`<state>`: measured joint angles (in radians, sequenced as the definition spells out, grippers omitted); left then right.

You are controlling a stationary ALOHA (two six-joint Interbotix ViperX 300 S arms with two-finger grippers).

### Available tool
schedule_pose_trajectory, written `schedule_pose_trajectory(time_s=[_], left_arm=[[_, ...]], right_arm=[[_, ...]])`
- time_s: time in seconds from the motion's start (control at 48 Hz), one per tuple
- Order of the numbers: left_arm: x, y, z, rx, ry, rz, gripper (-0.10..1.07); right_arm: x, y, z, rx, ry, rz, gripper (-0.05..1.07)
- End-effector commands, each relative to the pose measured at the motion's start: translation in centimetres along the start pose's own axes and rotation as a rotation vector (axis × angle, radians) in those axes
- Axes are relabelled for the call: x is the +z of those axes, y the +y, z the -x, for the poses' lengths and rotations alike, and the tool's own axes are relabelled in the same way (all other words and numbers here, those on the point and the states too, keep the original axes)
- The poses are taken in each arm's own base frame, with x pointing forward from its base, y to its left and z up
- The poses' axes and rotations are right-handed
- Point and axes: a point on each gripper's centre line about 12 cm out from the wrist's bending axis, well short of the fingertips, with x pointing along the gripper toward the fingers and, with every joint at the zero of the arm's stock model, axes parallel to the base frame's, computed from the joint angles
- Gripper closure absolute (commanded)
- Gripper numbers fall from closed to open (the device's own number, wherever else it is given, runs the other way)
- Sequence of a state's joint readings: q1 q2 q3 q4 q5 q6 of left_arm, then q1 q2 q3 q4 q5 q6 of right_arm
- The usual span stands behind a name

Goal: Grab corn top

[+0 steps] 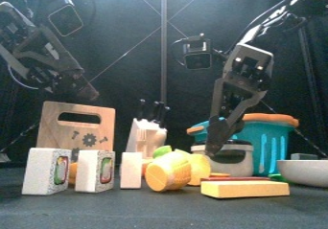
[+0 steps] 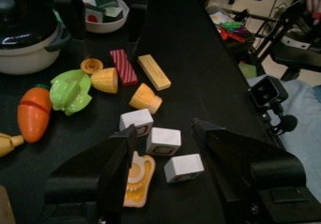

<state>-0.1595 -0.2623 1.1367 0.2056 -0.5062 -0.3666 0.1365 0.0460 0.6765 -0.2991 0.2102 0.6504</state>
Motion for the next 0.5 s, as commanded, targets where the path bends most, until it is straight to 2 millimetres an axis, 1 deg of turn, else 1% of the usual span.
schedule_pose_trajectory(time_s=[0.0, 0.208, 0.479], left_arm=[[0.4, 0.1, 0.0, 0.007, -0.027, 0.022, 0.1], [0.3, 0.1, 0.1, 0.01, -0.03, 0.031, 0.1], [0.0, 0.2, 0.1, 0.011, -0.021, 0.033, 0.1]], right_arm=[[1.4, 0.6, 0.1, -0.005, -0.012, 0.005, 0.07], [1.7, 1.0, -0.8, -0.026, 0.024, 0.013, 0.07], [2.0, 0.9, -2.1, -0.043, 0.038, 0.025, 0.07]])
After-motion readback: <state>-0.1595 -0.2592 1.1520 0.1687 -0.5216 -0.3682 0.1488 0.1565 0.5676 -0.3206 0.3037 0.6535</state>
